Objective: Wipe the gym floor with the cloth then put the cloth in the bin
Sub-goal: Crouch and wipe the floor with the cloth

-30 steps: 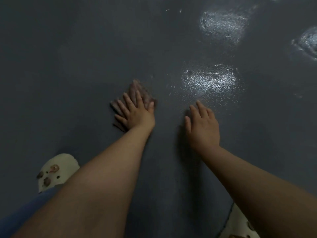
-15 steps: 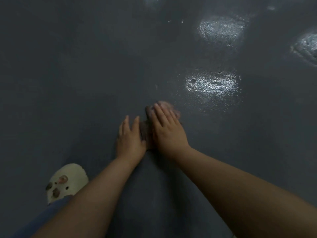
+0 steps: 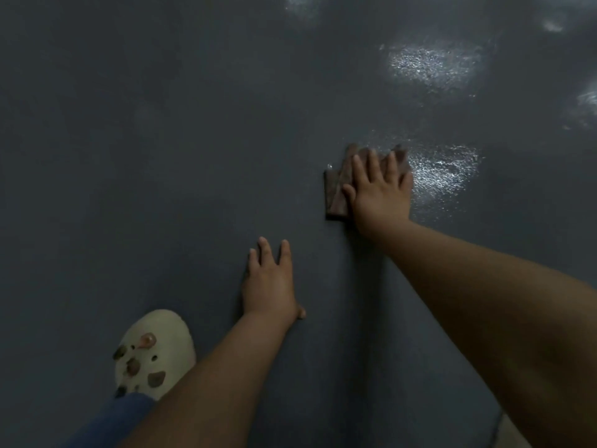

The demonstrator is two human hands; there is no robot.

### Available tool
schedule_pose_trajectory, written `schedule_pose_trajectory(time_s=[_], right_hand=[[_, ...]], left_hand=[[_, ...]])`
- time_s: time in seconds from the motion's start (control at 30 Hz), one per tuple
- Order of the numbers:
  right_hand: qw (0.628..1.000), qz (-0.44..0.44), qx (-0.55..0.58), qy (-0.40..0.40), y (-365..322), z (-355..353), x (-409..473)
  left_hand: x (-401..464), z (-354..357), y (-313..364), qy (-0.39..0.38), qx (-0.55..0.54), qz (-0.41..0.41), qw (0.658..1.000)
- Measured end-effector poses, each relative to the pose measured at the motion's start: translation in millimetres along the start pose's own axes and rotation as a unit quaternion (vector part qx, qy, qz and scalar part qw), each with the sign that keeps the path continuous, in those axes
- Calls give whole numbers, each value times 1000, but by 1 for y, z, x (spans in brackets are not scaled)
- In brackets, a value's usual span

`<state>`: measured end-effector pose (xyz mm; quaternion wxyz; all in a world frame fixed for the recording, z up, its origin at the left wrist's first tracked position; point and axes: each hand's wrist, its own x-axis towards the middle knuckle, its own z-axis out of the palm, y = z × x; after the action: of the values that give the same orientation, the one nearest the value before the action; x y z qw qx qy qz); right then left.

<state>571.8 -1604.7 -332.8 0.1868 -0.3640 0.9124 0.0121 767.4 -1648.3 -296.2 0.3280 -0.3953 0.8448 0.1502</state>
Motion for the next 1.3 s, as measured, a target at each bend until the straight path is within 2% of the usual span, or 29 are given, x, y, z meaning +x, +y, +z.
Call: schedule_pose_trajectory(time_s=[0.1, 0.2, 0.3, 0.4, 0.57, 0.7, 0.77, 0.87, 0.97, 1.0, 1.07, 1.17, 1.23, 1.3], right_hand=[[998, 18, 54, -20, -25, -7, 23], [995, -96, 15, -28, -58, -2, 15], [976, -216, -21, -27, -71, 14, -10], [974, -226, -26, 5, -52, 16, -8], [997, -57, 23, 44, 7, 6, 6], [995, 67, 53, 50, 71, -2, 5], [984, 155, 76, 52, 100, -3, -4], [939, 311, 138, 49, 123, 0, -25], [917, 362, 159, 47, 107, 3, -37], [926, 343, 151, 45, 96, 5, -37], [960, 253, 112, 45, 66, 11, -35], [997, 31, 55, 42, 21, 13, -21], [995, -101, 14, 13, 10, 6, -3], [984, -174, -27, 3, 16, -2, 15]], left_hand=[[0, 0, 0, 3, 3, 3, 1000], [2, 0, -1, 3, 8, 6, 1000], [1, -1, -2, -6, 7, 3, 1000], [1, -3, -1, -10, 9, -2, 1000], [1, -11, 10, -29, 6, -35, 999], [3, -21, 23, 29, -27, -22, 999], [1, -23, 37, 53, -43, 2, 998], [3, -24, 61, 57, -60, 32, 996], [12, -30, 79, 62, -69, 50, 994], [15, -33, 83, 67, -69, 54, 994], [21, -37, 89, 75, -65, 55, 994], [23, -38, 97, 90, -63, 40, 993], [21, -34, 103, 106, -84, 18, 991], [16, -28, 112, 109, -98, -2, 989]])
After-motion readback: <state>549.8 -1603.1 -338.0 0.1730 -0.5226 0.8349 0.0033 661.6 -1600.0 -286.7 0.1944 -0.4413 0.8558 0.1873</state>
